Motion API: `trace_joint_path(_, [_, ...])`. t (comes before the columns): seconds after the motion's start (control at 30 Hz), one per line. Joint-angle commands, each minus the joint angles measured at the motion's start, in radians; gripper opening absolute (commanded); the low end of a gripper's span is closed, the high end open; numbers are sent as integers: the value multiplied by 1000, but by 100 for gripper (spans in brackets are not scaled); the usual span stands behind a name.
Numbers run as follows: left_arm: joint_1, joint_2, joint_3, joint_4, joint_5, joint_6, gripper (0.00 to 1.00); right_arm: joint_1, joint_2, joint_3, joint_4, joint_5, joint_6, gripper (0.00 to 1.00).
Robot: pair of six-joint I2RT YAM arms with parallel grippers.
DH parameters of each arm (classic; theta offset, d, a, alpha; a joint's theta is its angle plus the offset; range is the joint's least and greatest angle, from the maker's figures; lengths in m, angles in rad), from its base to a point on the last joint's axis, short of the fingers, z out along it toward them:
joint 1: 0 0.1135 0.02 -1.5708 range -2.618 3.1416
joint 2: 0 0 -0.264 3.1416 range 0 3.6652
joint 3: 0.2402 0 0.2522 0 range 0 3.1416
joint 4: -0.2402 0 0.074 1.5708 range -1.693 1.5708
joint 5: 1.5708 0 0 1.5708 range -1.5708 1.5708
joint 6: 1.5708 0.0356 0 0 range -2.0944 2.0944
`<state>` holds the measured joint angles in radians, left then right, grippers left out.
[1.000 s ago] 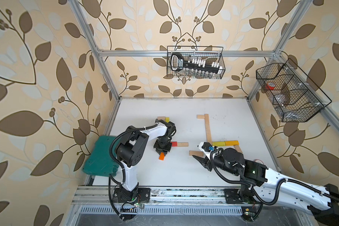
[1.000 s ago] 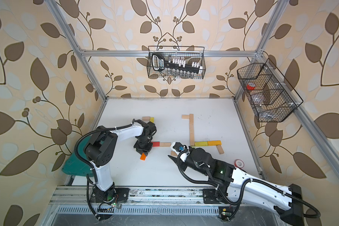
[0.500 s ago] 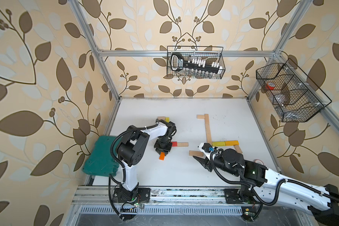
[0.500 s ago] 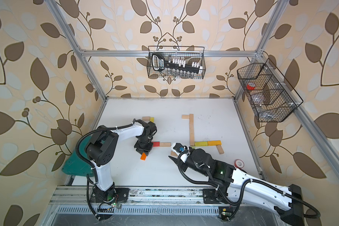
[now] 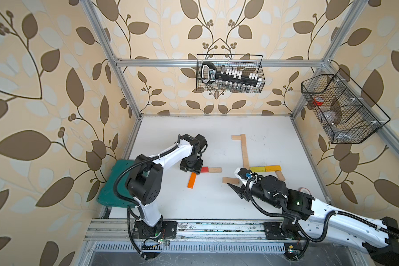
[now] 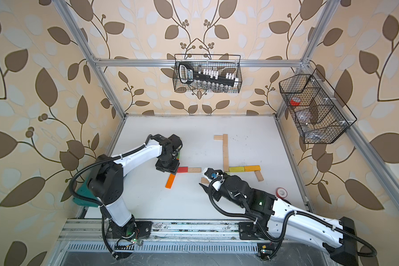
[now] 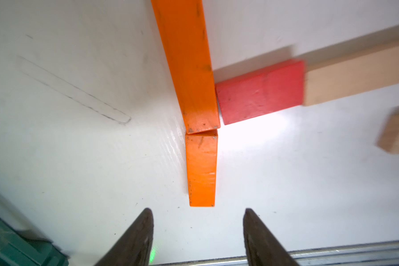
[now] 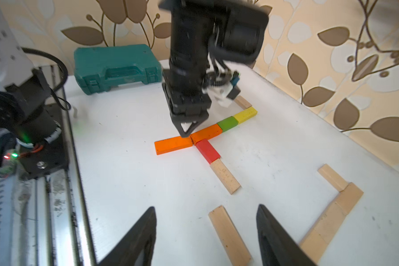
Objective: Assemble a giraffe with building blocks
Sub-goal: Assemble the building block at the center of the board.
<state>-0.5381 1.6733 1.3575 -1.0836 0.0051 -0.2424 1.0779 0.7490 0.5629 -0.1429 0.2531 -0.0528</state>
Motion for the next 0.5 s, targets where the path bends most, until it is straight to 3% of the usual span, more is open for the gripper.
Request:
trace_joint_path(0.0, [-11, -193, 75, -106, -47, -3, 66, 1, 40, -24, -28, 64, -8, 73])
trace_joint_path(0.17, [-11, -426, 51, -80, -32, -9, 73, -51, 125, -21, -8, 31, 42, 86])
trace_joint_path(0.47, [-11, -682, -62, 14, -19, -72, 85, -214, 312, -3, 53, -156, 103, 92])
